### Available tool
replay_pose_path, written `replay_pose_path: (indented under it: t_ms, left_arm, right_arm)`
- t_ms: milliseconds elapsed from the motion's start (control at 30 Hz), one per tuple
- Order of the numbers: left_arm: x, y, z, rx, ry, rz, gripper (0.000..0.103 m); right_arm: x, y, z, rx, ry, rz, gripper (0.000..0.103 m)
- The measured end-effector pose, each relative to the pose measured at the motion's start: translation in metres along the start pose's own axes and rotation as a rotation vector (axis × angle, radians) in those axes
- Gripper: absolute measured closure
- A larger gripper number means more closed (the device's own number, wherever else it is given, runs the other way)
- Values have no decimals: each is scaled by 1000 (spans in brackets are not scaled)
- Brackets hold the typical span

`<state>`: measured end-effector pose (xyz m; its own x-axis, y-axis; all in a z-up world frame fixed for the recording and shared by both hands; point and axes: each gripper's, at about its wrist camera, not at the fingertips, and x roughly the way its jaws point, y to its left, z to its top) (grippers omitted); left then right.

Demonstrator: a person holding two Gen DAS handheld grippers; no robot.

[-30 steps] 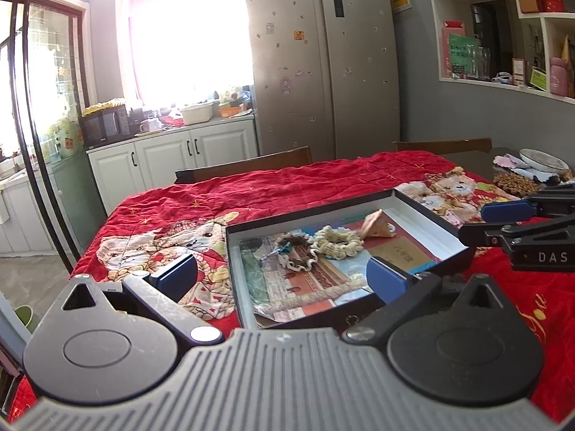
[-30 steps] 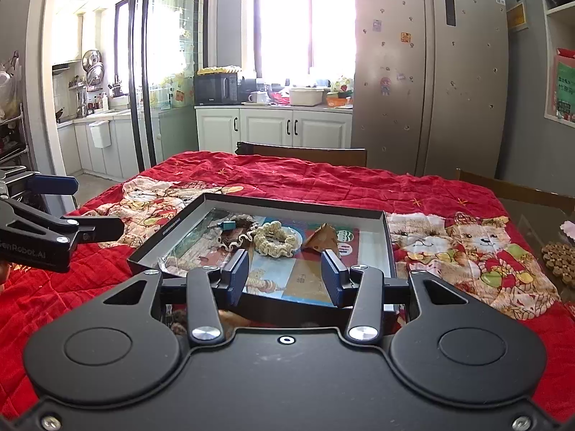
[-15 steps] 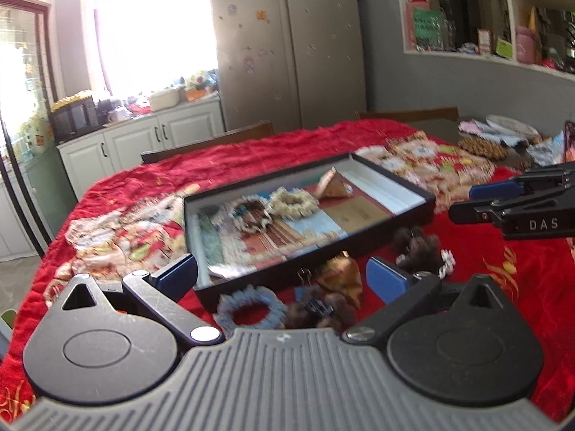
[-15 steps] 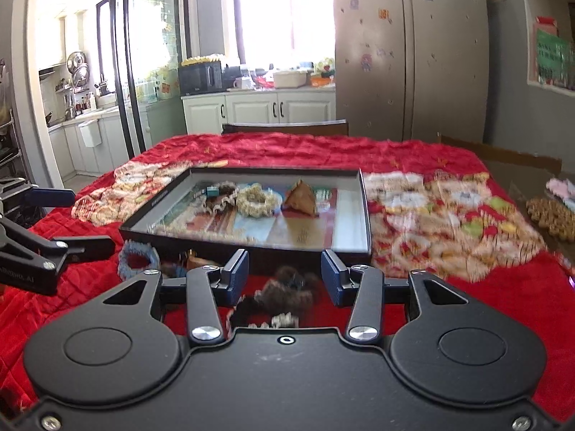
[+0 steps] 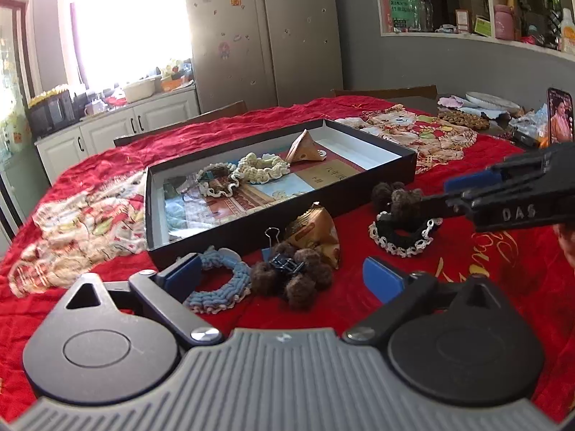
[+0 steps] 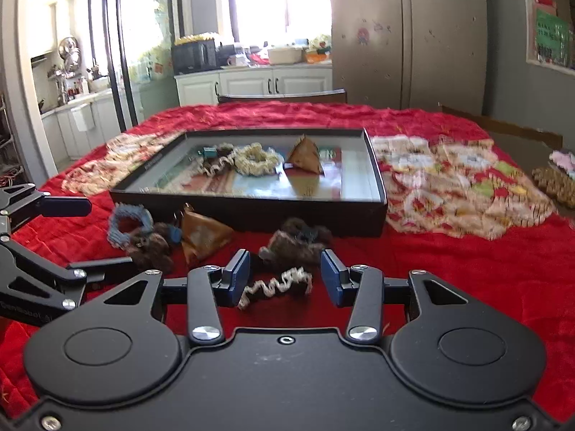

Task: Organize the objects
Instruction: 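Grasp the brown pompom hair clip with the left gripper while the right gripper grasps the black beaded scrunchie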

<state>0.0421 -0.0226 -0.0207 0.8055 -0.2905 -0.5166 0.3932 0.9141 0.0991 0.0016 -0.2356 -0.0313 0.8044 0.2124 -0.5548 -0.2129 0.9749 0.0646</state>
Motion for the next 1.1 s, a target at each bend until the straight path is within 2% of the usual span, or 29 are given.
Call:
replay_pose_path:
  t_ms: [233,567,800,900,967,1100]
  left_arm:
    - [14,7,-4,-93,11,-19,13]
    - [31,0,-4,-76,14,-22,26]
    - [36,-3,-8,-59,11,-11,29]
    - [38,-3,-8,-57,12,-6,35]
    - [39,-2,-8,-62,15,-7,40]
    - [40,-1,-8,-67,20,-10,43]
  right_arm:
    - [17,-6,-13,47,41,2,61]
    - [22,-5,-21,52,53,2,62]
    - [24,-6,-22,52,58,1,62]
    - [25,-7,-23,55,59,-1,63]
    - [25,-8,-23,57,60,0,66]
    - [26,-9,-24,60,62,7,73]
